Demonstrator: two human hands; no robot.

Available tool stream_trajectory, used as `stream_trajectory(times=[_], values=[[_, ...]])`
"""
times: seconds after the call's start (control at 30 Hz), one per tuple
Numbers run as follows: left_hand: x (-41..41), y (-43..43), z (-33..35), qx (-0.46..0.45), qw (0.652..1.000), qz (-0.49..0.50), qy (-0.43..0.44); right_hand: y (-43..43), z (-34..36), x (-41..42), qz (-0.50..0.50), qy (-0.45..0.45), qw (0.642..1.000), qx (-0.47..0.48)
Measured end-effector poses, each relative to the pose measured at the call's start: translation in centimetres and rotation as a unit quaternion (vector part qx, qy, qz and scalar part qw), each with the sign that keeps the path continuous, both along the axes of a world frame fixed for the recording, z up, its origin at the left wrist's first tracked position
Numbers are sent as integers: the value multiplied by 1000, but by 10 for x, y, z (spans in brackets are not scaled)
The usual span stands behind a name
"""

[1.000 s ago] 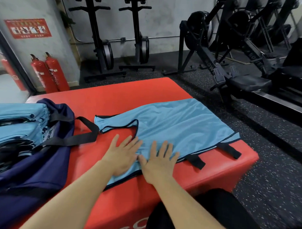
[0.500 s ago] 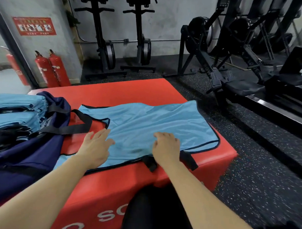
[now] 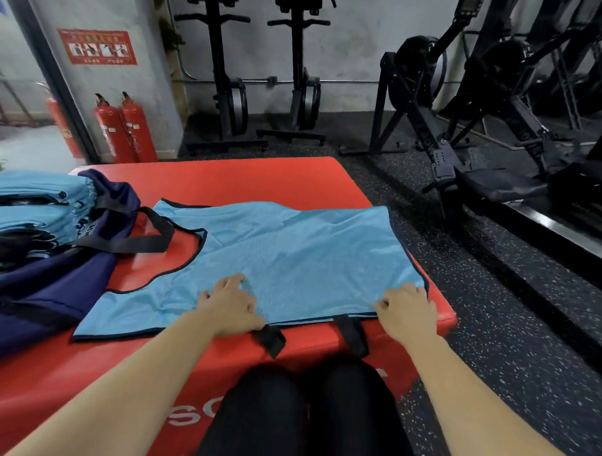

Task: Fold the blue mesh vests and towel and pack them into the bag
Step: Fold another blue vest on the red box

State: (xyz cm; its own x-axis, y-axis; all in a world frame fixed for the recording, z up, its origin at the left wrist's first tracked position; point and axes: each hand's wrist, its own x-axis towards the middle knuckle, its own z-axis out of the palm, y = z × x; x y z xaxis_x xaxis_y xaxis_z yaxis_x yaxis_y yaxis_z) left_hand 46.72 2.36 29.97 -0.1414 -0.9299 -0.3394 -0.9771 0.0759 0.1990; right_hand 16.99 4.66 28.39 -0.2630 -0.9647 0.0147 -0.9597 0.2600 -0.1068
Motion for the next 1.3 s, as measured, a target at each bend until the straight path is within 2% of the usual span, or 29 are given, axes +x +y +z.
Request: stream_trajectory(times=[0.07, 0.13, 0.3, 0.37, 0.47, 0.6, 0.8, 0.93, 1.07, 1.17, 1.3], values=[[-5, -1, 11, 64, 996, -22, -55, 0, 7, 0, -1, 35, 999, 30], [-12, -1, 24, 76, 991, -33, -108, -1, 17, 4, 4, 77, 996, 48], [-24, -10, 38, -88, 995, 4, -47, -16, 29, 25, 40, 78, 996, 4], [-25, -21, 31, -94, 995, 1, -37, -27, 26, 32, 85, 55, 995, -27], [-25, -30, 17, -31, 996, -17, -85, -45, 22, 38, 140, -12, 989, 38], [-18, -32, -6, 51, 994, 18, -97, -54, 6, 33, 111, -68, 973, 189], [-23, -24, -3, 121, 987, 15, -103, -32, -4, 27, 85, -56, 967, 232], [-32, -8, -1, 134, 984, 19, -113, -14, 4, 24, 73, -57, 964, 250], [-44, -3, 17, 128, 979, 0, -156, -8, 13, 26, 64, -51, 967, 241], [-49, -19, 37, 132, 978, -6, -163, -20, 31, 26, 69, -47, 981, 176], [-41, -52, 49, -20, 992, -20, -121, -47, 39, 23, 75, -39, 995, 60]])
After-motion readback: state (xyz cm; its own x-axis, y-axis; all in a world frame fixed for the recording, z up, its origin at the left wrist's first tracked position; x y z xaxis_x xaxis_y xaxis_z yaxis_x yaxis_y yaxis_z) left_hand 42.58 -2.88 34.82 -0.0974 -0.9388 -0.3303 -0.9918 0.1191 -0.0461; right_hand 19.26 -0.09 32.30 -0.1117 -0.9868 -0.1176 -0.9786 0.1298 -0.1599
